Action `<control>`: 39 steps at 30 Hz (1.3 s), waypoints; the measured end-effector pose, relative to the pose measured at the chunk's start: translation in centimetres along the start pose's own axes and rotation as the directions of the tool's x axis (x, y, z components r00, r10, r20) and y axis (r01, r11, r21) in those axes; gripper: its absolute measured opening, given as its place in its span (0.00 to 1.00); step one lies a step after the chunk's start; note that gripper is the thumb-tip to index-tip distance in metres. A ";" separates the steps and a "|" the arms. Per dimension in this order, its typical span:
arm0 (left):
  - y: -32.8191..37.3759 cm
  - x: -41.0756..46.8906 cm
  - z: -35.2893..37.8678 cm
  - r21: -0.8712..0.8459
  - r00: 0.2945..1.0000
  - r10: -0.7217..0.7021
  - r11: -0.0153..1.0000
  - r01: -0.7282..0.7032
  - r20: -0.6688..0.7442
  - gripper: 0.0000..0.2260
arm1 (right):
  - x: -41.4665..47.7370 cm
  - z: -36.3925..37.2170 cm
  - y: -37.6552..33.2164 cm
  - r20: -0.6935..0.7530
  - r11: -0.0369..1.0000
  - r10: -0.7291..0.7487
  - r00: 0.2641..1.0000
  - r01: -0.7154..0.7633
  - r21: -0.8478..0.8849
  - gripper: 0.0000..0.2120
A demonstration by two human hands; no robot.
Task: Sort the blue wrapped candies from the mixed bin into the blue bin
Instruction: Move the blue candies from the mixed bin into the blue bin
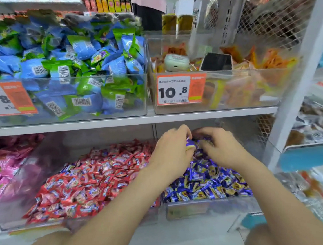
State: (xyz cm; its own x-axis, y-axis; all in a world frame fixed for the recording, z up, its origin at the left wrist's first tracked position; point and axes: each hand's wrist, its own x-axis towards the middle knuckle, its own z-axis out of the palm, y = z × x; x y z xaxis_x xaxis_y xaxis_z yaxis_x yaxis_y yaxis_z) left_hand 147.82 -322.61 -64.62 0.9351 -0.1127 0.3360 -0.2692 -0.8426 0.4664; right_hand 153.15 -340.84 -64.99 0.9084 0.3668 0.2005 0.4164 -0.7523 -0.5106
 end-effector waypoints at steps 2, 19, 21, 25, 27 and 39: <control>-0.3 1.0 0.7 0.001 0.974 0.018 1.000 -0.019 0.225 0.28 | -0.3 -0.3 0.8 -0.082 0.996 0.089 0.993 -0.087 0.031 0.19; -8.2 -6.0 -7.8 0.014 0.986 -0.008 1.000 0.006 0.167 0.06 | -1.2 6.1 -8.0 0.097 0.958 -0.133 0.986 0.153 -0.243 0.18; -10.3 -7.3 -8.6 0.081 0.986 -0.051 0.996 0.038 0.158 0.03 | -0.3 7.0 -7.3 0.196 0.957 0.005 0.981 0.052 -0.285 0.19; -12.5 -9.1 -8.6 0.169 0.974 -0.129 0.981 0.098 0.185 0.04 | 1.6 8.3 -4.8 0.396 0.896 0.224 0.890 -0.028 -0.443 0.33; -12.2 -9.4 -8.1 0.137 0.979 -0.093 0.988 0.068 0.182 0.06 | 2.2 8.5 -3.9 0.400 0.869 0.224 0.889 0.004 -0.495 0.33; -9.8 -9.6 -6.9 0.240 0.972 -0.132 0.967 0.083 0.196 0.07 | 1.1 5.0 -5.2 0.013 0.932 0.152 0.988 -0.139 -0.336 0.23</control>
State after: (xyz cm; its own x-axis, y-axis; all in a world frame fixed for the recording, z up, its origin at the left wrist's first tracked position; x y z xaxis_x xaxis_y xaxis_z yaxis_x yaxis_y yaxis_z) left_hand 139.92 -309.64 -66.74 0.9894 -0.1012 0.1044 -0.1270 -0.9509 0.2822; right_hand 151.78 -333.77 -66.33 0.9608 0.2549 0.1094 0.2736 -0.9357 -0.2228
